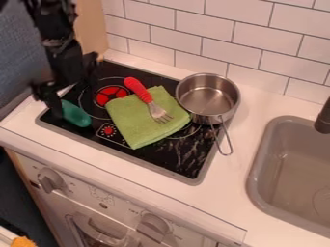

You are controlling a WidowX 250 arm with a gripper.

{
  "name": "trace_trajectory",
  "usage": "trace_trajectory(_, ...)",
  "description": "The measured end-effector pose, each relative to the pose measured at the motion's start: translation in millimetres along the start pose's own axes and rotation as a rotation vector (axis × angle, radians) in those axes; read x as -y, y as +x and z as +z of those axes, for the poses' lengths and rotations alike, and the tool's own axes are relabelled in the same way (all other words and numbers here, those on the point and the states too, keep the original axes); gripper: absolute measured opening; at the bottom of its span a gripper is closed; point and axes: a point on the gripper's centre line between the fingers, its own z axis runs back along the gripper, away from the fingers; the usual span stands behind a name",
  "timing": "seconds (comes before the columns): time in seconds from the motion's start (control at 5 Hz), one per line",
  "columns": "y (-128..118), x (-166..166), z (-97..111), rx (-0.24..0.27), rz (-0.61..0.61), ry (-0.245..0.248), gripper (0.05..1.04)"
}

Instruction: Move the green object into the silver pot

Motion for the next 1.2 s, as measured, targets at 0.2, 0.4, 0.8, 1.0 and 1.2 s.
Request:
trace_trajectory(0.2,-4.9,0.2,-11.4,-0.005,0.038,0.002,0.999)
trace_trajectory(0.4,-5.9,2.6,-25.2,0.018,0.047,-0.020,0.947)
trace_trajectory(0.8,-10.5,-3.7,-27.7,0.012,0.019,-0.041,0.429)
trace_trajectory(1.0,-7.4,-7.9,-27.1,0.016,-0.010,-0.041,0.424)
trace_trajectory(1.2,-6.5,-9.2,-25.8,0.017,-0.021,-0.044,0.424)
